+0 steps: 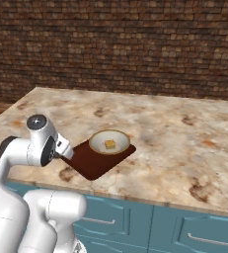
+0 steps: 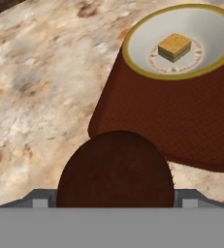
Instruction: Place the bowl with cake and the cupcake onto the tray.
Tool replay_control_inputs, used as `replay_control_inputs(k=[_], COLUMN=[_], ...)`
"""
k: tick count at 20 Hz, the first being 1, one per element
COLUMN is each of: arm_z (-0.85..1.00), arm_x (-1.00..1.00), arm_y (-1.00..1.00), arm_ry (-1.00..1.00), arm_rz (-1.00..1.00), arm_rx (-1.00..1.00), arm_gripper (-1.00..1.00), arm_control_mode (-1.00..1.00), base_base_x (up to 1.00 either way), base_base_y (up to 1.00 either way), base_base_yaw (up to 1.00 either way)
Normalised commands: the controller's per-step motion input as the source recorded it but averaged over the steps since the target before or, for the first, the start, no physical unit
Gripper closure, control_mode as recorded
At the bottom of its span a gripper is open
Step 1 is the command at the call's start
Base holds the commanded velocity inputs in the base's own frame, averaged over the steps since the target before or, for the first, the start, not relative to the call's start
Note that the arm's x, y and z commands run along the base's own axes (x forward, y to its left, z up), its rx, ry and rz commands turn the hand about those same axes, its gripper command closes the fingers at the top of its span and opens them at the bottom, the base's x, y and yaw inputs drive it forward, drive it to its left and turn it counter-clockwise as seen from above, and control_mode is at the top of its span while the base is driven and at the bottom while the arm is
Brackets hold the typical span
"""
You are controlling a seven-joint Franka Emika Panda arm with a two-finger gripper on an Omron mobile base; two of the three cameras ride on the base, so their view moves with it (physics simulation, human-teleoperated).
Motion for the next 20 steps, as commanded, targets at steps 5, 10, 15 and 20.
replay_control_inputs(k=[5, 10, 15, 20], arm_z=[-0.14, -0.16, -0.1, -0.24], arm_x=[0.18, 0.18, 0.12, 0.02], arm_y=[-0.12, -0.09, -0.03, -0.07], arm_ry=[-0.04, 0.0, 0.0, 0.0], arm_rz=[0.0, -0.02, 0.0, -0.01], arm_rx=[0.01, 0.01, 0.01, 0.0], arm_gripper=[1.0, 1.0, 1.0, 1.0], arm_control_mode=[-1.0, -1.0, -1.0, -1.0], base_base_x=[0.0, 0.0, 0.0, 0.0], base_base_y=[0.0, 0.0, 0.0, 0.0], base_base_yaw=[0.0, 0.0, 0.0, 0.0])
